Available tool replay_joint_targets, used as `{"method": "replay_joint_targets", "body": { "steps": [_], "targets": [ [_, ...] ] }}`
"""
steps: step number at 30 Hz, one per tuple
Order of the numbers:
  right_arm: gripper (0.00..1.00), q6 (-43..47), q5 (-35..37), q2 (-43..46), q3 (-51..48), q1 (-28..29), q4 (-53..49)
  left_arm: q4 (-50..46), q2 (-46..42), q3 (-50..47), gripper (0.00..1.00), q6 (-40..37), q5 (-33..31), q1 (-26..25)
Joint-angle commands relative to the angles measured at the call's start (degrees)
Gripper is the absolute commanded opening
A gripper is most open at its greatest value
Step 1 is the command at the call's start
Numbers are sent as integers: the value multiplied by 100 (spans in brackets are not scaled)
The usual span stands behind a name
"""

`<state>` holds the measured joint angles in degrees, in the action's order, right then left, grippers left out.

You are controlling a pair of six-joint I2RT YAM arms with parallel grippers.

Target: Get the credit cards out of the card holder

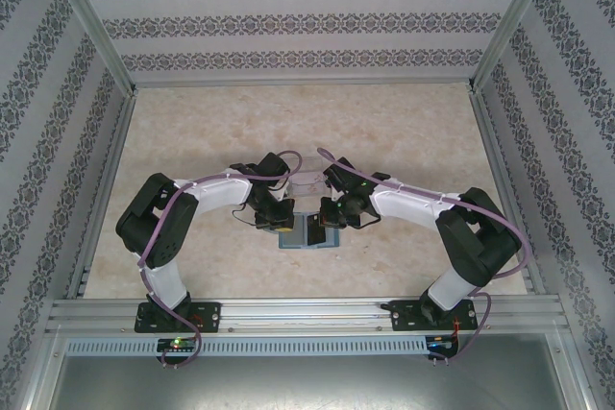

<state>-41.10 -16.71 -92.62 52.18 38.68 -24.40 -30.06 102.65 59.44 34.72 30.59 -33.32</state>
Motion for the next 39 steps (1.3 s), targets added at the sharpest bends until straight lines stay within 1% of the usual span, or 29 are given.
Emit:
{"method": "replay_joint_targets", "body": {
  "steps": [1,6,8,11,14,24,26,33,39],
  "targets": [
    [2,133,382,66,94,85,-444,-299,97,-47,0,-119,-281,-59],
    [3,69,346,16,178,185,-403,-281,92,-53,0,-99,-265,-60],
    [6,-34,202,7,135,195,-243,-272,91,-47,0,-97,-258,-65],
    [15,-220,30,39,47,194,-3,-272,80,-67,0,-100,-265,-58],
    [17,-348,-72,92,-14,195,138,-263,80,-65,0,-97,-260,-60],
    [15,-662,-464,161,-226,193,551,-280,93,-39,0,-106,-244,-61],
    [15,-686,-456,189,-220,201,517,-297,96,-29,0,-114,-240,-62],
    [7,-636,-321,311,-126,194,339,-316,-6,-3,0,-90,-305,-59],
    [5,-479,-252,507,-63,108,140,-366,-234,41,0,-40,-356,-52]
  ]
}}
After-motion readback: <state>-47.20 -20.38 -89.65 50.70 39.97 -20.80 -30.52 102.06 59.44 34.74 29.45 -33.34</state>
